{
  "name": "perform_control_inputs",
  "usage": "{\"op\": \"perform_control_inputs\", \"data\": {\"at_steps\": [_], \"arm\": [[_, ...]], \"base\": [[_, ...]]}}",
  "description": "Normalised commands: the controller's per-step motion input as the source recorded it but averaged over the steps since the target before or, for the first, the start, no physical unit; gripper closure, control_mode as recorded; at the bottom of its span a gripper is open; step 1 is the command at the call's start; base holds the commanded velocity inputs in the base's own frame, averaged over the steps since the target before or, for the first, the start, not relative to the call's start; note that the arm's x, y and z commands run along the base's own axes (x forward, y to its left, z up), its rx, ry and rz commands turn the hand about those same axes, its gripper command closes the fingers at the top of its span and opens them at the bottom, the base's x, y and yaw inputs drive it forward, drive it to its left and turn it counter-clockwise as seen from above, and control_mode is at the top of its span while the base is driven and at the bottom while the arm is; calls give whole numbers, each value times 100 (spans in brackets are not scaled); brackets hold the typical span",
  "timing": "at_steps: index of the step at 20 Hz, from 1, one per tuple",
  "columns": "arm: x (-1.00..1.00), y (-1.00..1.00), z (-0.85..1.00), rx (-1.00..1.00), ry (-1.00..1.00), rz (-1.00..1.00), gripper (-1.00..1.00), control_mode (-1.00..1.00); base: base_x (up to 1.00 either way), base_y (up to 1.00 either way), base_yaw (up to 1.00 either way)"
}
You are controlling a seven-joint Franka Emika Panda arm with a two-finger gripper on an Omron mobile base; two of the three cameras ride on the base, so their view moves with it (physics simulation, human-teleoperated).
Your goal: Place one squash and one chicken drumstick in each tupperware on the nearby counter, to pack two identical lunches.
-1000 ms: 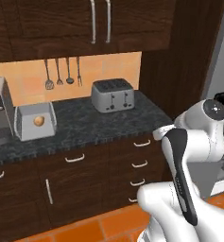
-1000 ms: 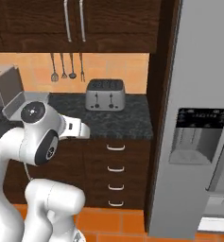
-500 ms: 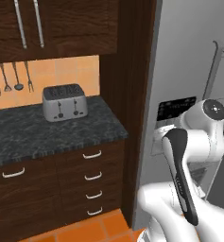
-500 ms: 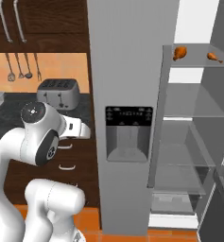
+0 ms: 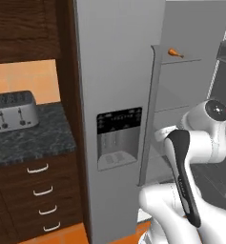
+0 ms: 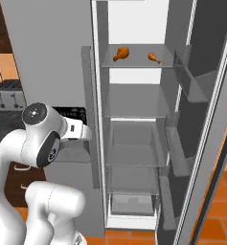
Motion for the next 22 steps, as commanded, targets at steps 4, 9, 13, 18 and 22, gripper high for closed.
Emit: {"op": "perform_control_inputs", "data": {"at_steps": [4,9,13,18,22], "arm": [[0,0,0,0,0,0,-100,100],[0,0,0,0,0,0,-100,100],[0,0,0,0,0,0,-100,100],[0,0,0,0,0,0,-100,100],[0,0,0,0,0,0,-100,100]], "base": [[27,-63,1],[42,-31,11],[45,-25,20],[22,-54,19],[27,-33,15]]}}
